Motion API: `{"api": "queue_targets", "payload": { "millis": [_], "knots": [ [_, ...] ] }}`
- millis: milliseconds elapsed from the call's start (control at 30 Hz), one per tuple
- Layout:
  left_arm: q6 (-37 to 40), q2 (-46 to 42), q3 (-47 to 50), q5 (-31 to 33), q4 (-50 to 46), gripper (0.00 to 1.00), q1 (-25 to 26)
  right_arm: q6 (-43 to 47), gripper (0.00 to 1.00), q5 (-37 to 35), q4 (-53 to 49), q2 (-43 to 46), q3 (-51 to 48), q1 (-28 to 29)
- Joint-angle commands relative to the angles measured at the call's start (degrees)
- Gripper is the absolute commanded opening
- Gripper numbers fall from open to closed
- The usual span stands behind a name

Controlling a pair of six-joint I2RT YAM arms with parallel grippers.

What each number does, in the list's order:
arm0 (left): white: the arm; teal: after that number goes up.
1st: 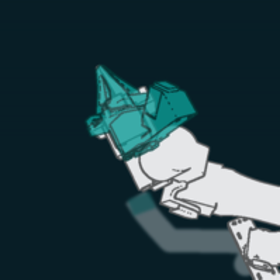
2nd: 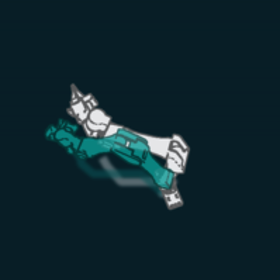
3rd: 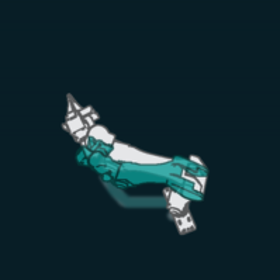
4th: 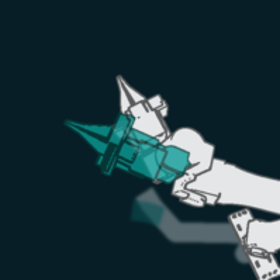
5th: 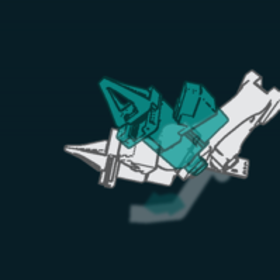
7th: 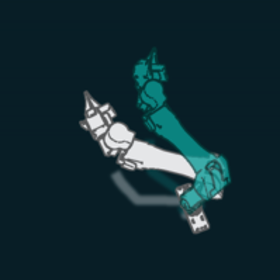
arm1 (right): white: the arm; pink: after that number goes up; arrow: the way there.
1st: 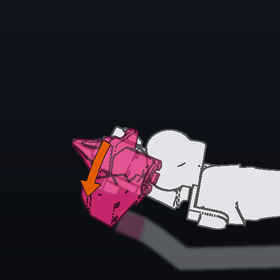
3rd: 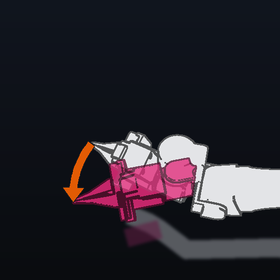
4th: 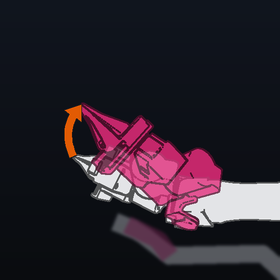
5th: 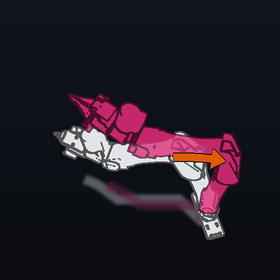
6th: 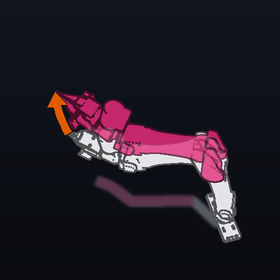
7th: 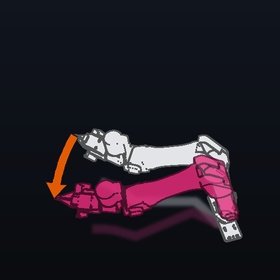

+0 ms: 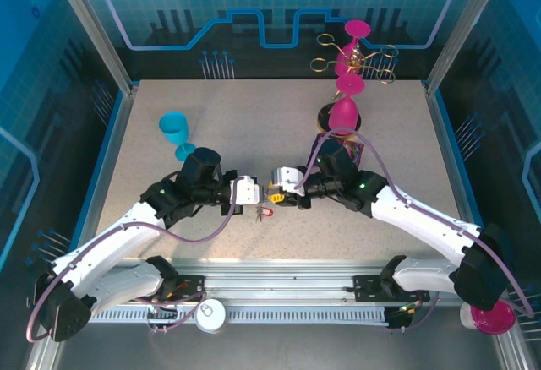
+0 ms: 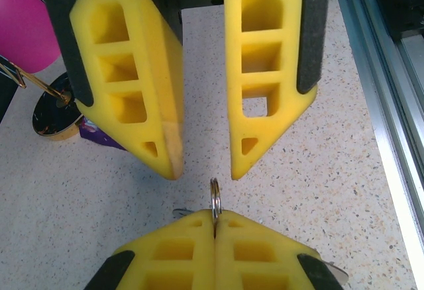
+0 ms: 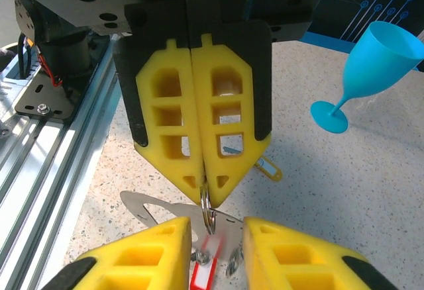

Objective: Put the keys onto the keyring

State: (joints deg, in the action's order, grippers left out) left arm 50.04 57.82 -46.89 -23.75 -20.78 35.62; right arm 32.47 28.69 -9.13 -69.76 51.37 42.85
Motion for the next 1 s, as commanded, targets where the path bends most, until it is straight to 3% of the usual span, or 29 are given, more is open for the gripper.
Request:
{"api": "queue_targets", "payload": {
  "millis": [0,367,433,500,567,600,667,733,833,967],
  "knots": [
    [0.17,-0.16,-1.71,-0.62,-0.09,0.00,0.59,0.75,0.24,1.28,1.62,-0.64,-0.49,1.18],
    [-2.21,-0.87,-0.56,-0.98,1.78,0.00,0.97,1.76,0.18,0.89,1.21,-2.42,0.35,1.65],
    [-2.86,-0.87,-0.48,-1.25,2.30,0.00,1.03,1.56,0.14,1.20,1.56,-2.58,0.46,1.72],
    [-3.65,-0.93,-0.44,-1.49,2.76,0.00,0.97,1.30,0.03,1.36,1.98,-2.77,0.55,1.87],
    [-4.55,-1.13,-0.31,-1.56,3.02,0.00,0.99,0.41,0.00,1.58,2.63,-2.49,0.33,1.77],
    [-5.20,-1.38,-0.20,-1.21,3.19,0.02,1.03,0.15,0.00,1.98,3.26,-2.03,-0.22,1.74],
    [-7.55,-2.57,0.96,0.70,4.42,0.29,0.96,-1.45,0.00,3.36,5.75,-0.68,-2.57,1.09],
    [-10.24,-5.35,3.46,2.20,6.44,0.42,0.71,-4.50,0.00,6.26,9.72,1.17,-5.27,-0.64],
    [-15.83,-10.14,8.67,3.62,11.44,0.49,0.51,-9.00,0.00,11.66,14.29,3.15,-7.92,-3.46],
    [-26.05,-13.91,15.12,2.22,20.46,0.46,0.59,-13.69,0.00,18.04,18.32,4.49,-9.47,-6.18]
  ]
}}
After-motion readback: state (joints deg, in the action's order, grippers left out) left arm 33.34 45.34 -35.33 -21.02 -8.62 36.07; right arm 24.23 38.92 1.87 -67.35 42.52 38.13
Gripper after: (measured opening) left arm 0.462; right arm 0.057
